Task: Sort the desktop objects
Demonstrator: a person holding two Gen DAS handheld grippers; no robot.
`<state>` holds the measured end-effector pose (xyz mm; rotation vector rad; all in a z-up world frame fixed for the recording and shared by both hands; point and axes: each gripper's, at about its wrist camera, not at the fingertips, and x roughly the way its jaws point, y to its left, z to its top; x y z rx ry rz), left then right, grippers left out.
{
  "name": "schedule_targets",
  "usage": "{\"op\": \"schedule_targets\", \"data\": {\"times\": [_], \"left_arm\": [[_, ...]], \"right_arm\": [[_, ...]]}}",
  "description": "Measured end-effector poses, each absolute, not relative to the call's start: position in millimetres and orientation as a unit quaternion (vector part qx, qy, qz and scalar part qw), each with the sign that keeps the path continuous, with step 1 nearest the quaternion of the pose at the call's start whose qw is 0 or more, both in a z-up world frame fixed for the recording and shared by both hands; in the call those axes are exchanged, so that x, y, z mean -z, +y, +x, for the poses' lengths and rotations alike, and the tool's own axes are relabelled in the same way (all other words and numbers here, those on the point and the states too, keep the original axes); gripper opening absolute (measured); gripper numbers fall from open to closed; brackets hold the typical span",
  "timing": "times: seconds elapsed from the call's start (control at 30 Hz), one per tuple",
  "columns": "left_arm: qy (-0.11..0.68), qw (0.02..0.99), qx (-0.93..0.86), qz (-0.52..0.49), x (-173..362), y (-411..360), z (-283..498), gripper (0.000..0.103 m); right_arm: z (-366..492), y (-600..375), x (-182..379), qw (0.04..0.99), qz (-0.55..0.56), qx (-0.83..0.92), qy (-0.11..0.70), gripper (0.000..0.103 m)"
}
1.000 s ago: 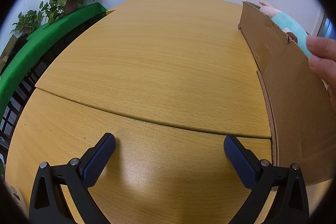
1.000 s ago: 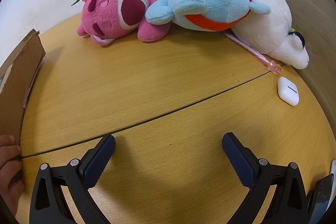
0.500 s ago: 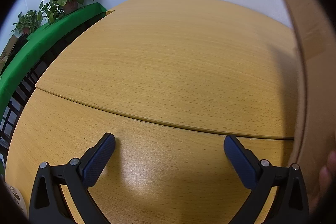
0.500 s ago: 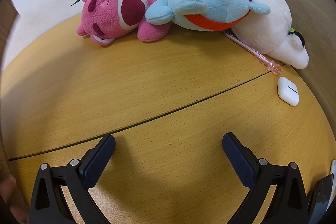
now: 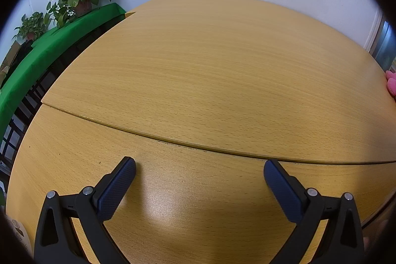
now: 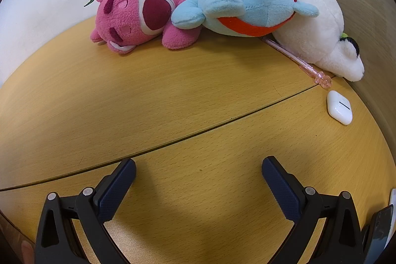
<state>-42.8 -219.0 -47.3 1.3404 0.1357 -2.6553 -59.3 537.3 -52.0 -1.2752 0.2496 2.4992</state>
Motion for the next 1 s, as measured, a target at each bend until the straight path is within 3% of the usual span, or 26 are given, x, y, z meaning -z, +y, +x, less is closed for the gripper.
{"op": "schedule_targets", "data": {"times": [1.0], "left_arm": [[0.045,0.082,0.889,0.448,49.2,-219.7,-42.9,0.103]], "right_arm": [[-53.1,533.7,41.9,0.163,-0.449,-0.874,0.087,0.103]]}}
